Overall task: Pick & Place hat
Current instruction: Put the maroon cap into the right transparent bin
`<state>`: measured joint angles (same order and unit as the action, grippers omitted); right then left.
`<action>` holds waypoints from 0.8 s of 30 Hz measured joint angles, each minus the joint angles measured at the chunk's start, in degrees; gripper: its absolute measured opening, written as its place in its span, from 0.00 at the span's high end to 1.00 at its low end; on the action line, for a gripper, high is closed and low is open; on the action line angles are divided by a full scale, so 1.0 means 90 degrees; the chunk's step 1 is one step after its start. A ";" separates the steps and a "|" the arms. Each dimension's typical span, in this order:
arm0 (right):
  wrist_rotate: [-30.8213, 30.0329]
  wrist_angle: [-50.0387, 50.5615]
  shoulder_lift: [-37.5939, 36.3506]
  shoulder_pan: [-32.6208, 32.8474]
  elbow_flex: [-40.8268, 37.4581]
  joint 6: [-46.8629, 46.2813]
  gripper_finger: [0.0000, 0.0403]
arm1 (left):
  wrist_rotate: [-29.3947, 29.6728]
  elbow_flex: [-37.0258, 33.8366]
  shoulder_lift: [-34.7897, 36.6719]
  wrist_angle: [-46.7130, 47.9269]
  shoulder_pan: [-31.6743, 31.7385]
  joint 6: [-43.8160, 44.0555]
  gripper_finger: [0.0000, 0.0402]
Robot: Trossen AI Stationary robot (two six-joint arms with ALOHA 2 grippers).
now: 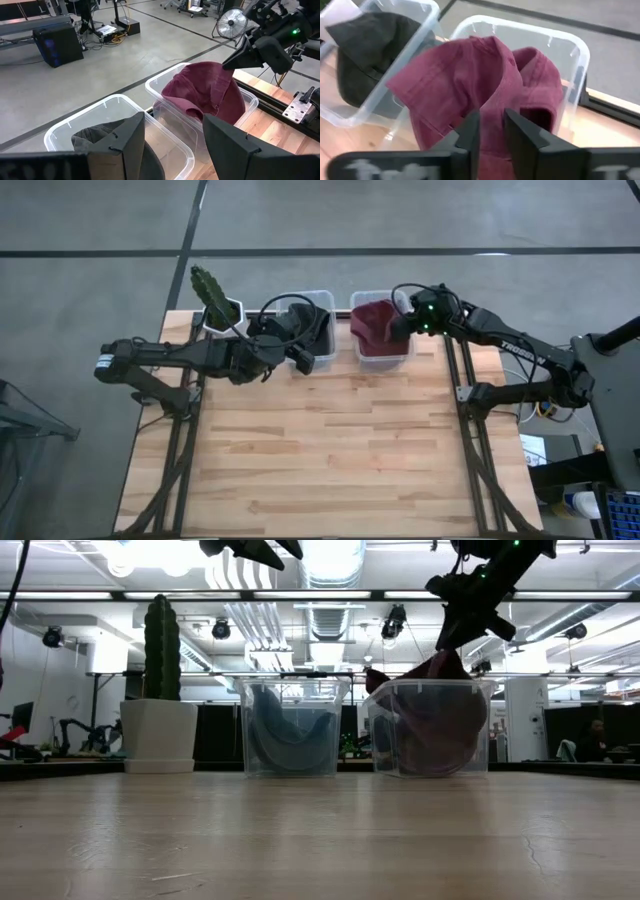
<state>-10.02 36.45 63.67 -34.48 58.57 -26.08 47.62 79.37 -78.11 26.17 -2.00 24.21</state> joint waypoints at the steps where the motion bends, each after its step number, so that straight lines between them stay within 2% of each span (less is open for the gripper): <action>1: 0.0007 0.0062 0.0010 -0.0041 0.0000 0.0004 0.79 | -0.0001 0.0000 0.0000 0.0000 0.0000 -0.0001 0.52; 6: 0.0003 0.0367 -0.0012 -0.0241 0.0051 0.0047 0.66 | -0.0001 0.0000 0.0000 0.0002 0.0000 -0.0007 0.52; 11: -0.0124 0.0484 -0.0074 -0.0255 0.0529 0.0417 0.61 | -0.0001 0.0000 0.0000 0.0007 0.0000 -0.0007 0.52; 16: -0.0229 0.0516 0.0001 -0.0221 0.1032 0.0833 0.62 | -0.0003 0.0000 0.0000 0.0019 0.0000 -0.0014 0.52; 24: -0.0220 0.0929 0.0653 -0.0306 0.0978 0.0880 0.74 | -0.0001 0.0000 0.0000 0.0017 0.0000 -0.0024 0.52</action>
<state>-12.00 44.81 69.54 -37.23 67.37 -18.16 47.62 79.37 -78.11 26.33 -2.00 23.99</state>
